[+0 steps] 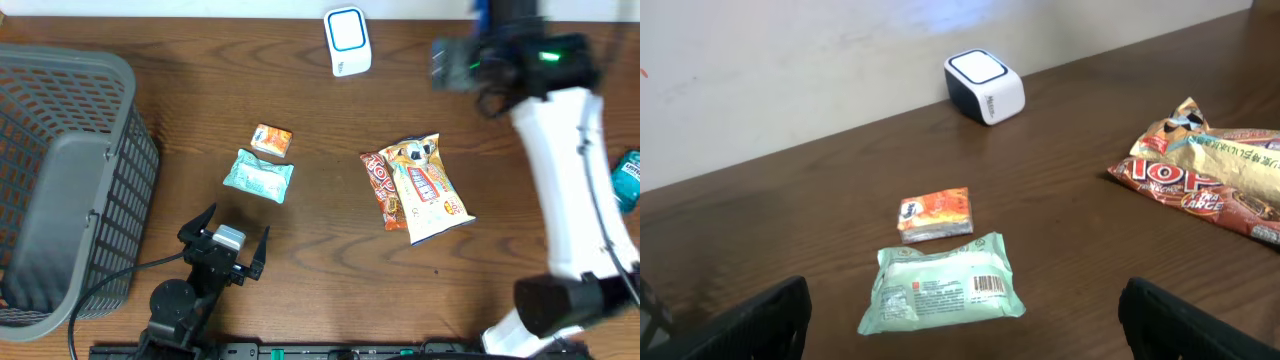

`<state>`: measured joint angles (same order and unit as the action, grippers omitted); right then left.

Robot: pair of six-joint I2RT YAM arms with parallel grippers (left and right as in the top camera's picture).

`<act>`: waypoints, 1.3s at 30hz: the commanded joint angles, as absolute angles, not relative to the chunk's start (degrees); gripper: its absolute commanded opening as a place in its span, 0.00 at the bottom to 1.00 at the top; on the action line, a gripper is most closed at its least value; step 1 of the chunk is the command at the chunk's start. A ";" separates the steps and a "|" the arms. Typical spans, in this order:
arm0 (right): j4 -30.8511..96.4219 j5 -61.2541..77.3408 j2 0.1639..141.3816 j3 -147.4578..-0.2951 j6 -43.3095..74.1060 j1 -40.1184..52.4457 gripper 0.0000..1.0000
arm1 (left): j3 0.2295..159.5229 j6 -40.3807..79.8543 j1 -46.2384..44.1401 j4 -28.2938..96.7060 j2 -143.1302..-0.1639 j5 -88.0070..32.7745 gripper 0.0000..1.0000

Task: Scan the item barcode
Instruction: 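Move the right gripper back to the pile and grasp the cream chip bag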

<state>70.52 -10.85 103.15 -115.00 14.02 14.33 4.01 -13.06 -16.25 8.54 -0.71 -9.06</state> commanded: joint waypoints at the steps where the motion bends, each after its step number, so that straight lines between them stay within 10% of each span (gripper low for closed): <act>1: 74.11 -11.73 108.49 -114.52 20.10 19.55 0.99 | 3.09 -12.34 -16.47 9.98 -0.60 -9.39 0.98; 17: 93.27 -32.73 130.26 -114.52 33.87 29.17 0.99 | 3.09 -12.34 -16.47 9.98 -0.60 -9.39 0.98; 39: 77.45 -30.28 130.67 -97.73 33.58 30.55 0.93 | 3.09 -12.34 -16.47 9.98 -0.60 -9.39 0.98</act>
<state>78.30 -29.61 130.74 -99.59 32.69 30.24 4.01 -13.08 -16.25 8.54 -0.71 -9.06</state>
